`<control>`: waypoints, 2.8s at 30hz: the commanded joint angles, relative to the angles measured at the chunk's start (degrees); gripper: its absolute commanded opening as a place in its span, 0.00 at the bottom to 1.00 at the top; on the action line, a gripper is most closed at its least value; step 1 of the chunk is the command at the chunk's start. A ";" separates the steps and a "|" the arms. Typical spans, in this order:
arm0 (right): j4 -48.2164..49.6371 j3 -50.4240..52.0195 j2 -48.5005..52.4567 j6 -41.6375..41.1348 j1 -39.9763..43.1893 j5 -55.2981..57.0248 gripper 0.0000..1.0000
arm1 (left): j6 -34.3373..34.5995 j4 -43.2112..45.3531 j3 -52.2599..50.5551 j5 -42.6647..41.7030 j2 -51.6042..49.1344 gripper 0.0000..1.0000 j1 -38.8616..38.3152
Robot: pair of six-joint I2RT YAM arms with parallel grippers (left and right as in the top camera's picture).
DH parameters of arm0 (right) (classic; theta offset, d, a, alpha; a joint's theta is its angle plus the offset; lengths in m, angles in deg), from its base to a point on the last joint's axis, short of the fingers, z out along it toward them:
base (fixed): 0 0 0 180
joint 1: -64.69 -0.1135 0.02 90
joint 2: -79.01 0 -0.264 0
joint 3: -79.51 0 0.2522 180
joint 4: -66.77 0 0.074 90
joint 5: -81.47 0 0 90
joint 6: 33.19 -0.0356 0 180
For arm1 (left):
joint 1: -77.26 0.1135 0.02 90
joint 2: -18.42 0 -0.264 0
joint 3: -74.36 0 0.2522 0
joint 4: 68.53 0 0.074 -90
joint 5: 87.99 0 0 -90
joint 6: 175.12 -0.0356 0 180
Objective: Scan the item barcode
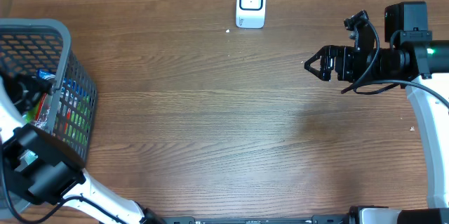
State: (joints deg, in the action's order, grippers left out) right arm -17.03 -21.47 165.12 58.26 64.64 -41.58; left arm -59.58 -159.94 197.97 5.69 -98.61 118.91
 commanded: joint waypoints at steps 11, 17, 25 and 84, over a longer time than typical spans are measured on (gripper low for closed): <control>0.35 -1.11 -0.24 -0.17 -0.26 -0.04 1.00 | 4.96 11.32 -13.27 5.88 0.04 0.88 -3.91; 0.35 -1.11 -0.24 -0.17 -0.26 -0.04 1.00 | 4.92 13.18 -18.45 6.43 0.04 0.63 -3.91; 0.59 -1.11 -0.24 -0.17 -0.26 -0.04 1.00 | 3.15 12.96 -18.56 6.38 0.04 0.04 -3.91; 2.34 -1.11 -0.24 -0.17 -0.26 -0.07 1.00 | 3.28 -15.17 27.06 13.27 23.69 0.99 -20.59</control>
State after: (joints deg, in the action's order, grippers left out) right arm -15.11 -21.47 165.12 58.26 64.64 -41.54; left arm -58.29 -174.30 224.63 16.23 -75.20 92.28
